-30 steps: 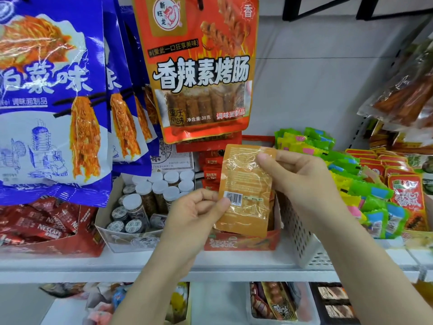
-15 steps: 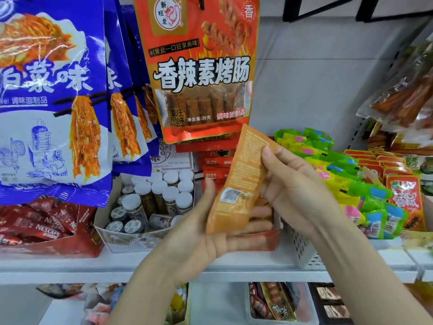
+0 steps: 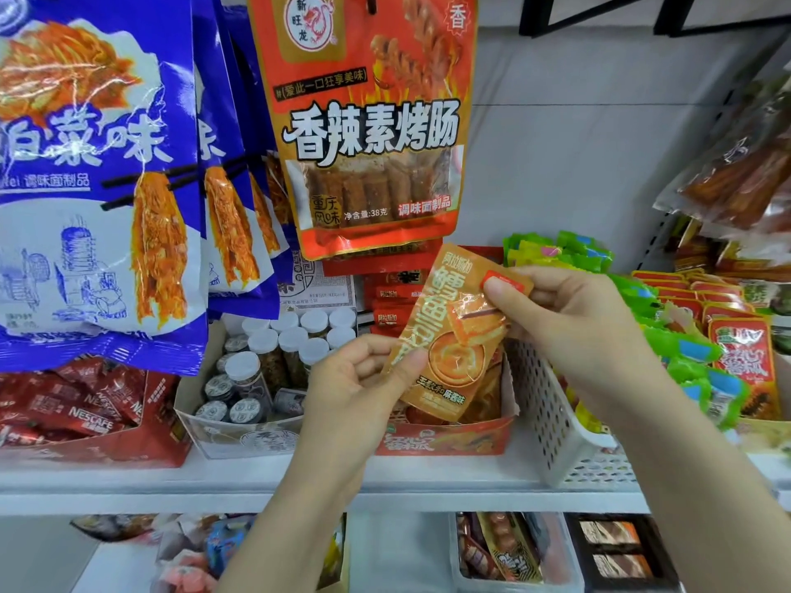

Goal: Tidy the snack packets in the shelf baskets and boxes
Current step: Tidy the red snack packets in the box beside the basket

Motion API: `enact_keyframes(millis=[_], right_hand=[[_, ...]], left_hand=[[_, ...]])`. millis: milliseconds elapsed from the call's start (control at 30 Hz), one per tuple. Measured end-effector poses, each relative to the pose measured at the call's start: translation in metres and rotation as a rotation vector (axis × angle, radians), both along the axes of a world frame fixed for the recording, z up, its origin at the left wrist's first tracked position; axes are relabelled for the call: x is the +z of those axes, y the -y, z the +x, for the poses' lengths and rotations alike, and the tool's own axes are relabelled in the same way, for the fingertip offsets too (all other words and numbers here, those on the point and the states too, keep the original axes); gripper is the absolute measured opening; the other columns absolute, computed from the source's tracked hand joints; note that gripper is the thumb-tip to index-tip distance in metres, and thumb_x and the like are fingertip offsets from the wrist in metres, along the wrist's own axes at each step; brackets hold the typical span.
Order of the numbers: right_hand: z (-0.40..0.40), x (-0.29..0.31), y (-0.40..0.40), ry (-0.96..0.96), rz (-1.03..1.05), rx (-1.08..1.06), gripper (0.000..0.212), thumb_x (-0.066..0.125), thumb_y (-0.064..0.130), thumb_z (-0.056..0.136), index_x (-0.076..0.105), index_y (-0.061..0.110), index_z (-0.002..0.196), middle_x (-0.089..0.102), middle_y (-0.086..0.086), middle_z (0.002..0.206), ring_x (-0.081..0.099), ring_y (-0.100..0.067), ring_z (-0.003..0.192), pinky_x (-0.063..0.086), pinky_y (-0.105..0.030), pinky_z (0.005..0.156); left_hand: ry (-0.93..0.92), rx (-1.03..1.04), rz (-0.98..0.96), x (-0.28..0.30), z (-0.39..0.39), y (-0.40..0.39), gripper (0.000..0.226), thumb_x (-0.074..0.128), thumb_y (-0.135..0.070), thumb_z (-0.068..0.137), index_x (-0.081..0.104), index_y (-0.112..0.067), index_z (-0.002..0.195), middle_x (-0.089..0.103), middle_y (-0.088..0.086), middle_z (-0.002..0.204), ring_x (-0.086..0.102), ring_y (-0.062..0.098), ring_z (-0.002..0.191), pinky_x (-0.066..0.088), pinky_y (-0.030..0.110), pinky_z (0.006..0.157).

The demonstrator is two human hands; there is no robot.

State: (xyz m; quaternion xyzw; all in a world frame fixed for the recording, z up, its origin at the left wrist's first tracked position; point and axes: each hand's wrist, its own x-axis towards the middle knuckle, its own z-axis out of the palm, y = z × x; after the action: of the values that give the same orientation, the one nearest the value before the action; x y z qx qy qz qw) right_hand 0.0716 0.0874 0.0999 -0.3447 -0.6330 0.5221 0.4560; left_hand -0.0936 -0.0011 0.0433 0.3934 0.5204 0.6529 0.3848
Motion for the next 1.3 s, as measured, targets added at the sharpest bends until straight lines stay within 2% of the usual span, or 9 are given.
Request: enact_keyframes(millis=[167,267,400,567,667,867,967,1167,1300], right_hand=[[0.006,0.009,0.0,0.194,0.271,-0.124,0.023,0.074,0.01,0.083,0.071,0.032,0.076,0.073,0.018,0.073,0.068,0.002,0.069,0.055,-0.014,0.067],[0.015,0.015,0.002,0.513,0.63,-0.3,0.022,0.076,0.014,0.081,0.07,0.034,0.079,0.065,0.027,0.068,0.066,-0.002,0.075,0.047,-0.01,0.072],[0.011,0.006,0.01,0.796,0.763,-0.328,0.013,0.076,0.015,0.081,0.075,0.024,0.09,0.074,0.006,0.079,0.069,-0.024,0.075,0.054,-0.033,0.072],[-0.001,-0.008,0.012,0.839,0.769,-0.247,0.013,0.076,0.012,0.081,0.076,0.023,0.088,0.075,0.001,0.082,0.069,-0.025,0.077,0.053,-0.032,0.068],[0.0,-0.007,0.01,0.755,0.813,-0.261,0.016,0.078,0.008,0.077,0.076,0.021,0.085,0.074,0.006,0.078,0.068,-0.016,0.069,0.047,-0.023,0.063],[0.0,-0.012,0.006,0.685,0.709,-0.282,0.015,0.077,0.008,0.08,0.077,0.019,0.089,0.064,0.014,0.073,0.047,0.004,0.066,0.032,0.005,0.066],[0.0,-0.014,0.005,0.67,0.718,-0.269,0.015,0.077,0.005,0.079,0.076,0.017,0.088,0.059,0.016,0.071,0.047,0.006,0.073,0.031,0.007,0.068],[-0.008,-0.039,0.004,0.908,0.554,-0.163,0.013,0.068,0.011,0.088,0.073,0.02,0.096,0.073,0.001,0.088,0.066,-0.017,0.081,0.05,-0.026,0.073],[-0.012,-0.052,0.005,1.06,0.518,-0.184,0.013,0.061,0.012,0.092,0.066,0.018,0.102,0.07,-0.005,0.087,0.066,-0.024,0.08,0.053,-0.03,0.064]], left_hand=[[-0.179,0.005,0.002,0.001,-0.003,0.001,0.005,0.074,-0.025,0.08,0.075,-0.027,0.084,0.077,-0.007,0.086,0.073,0.009,0.082,0.055,0.017,0.071],[-0.496,0.144,0.001,-0.002,-0.009,0.0,0.029,0.066,-0.007,0.09,0.072,-0.035,0.091,0.073,-0.022,0.089,0.067,-0.006,0.088,0.048,0.006,0.075],[-0.712,0.185,0.04,-0.005,-0.009,-0.001,0.03,0.067,-0.01,0.09,0.069,-0.038,0.101,0.064,-0.032,0.102,0.061,-0.011,0.098,0.046,0.005,0.079],[-1.064,0.043,0.089,-0.012,-0.006,-0.007,0.028,0.067,-0.02,0.091,0.068,-0.027,0.118,0.061,-0.019,0.123,0.047,0.0,0.123,0.027,0.007,0.104],[-1.192,-0.037,0.03,-0.02,-0.007,-0.009,0.034,0.062,-0.025,0.094,0.062,-0.026,0.128,0.057,-0.014,0.135,0.037,0.005,0.134,0.03,0.025,0.114],[-1.21,-0.018,-0.102,-0.028,-0.029,-0.008,0.038,0.061,-0.029,0.095,0.055,-0.029,0.132,0.048,-0.007,0.143,0.037,0.006,0.137,0.033,0.026,0.111],[-1.2,-0.017,-0.105,-0.028,-0.031,-0.008,0.037,0.062,-0.03,0.094,0.056,-0.029,0.131,0.048,-0.007,0.143,0.033,0.005,0.139,0.03,0.022,0.11],[-1.189,-0.004,-0.101,-0.029,-0.03,-0.008,0.041,0.063,-0.029,0.093,0.054,-0.032,0.133,0.048,-0.01,0.141,0.036,0.005,0.135,0.03,0.023,0.11],[-1.217,-0.017,-0.039,-0.025,-0.025,-0.008,0.042,0.066,-0.027,0.091,0.055,-0.028,0.132,0.053,-0.011,0.134,0.038,0.005,0.132,0.033,0.026,0.112]])
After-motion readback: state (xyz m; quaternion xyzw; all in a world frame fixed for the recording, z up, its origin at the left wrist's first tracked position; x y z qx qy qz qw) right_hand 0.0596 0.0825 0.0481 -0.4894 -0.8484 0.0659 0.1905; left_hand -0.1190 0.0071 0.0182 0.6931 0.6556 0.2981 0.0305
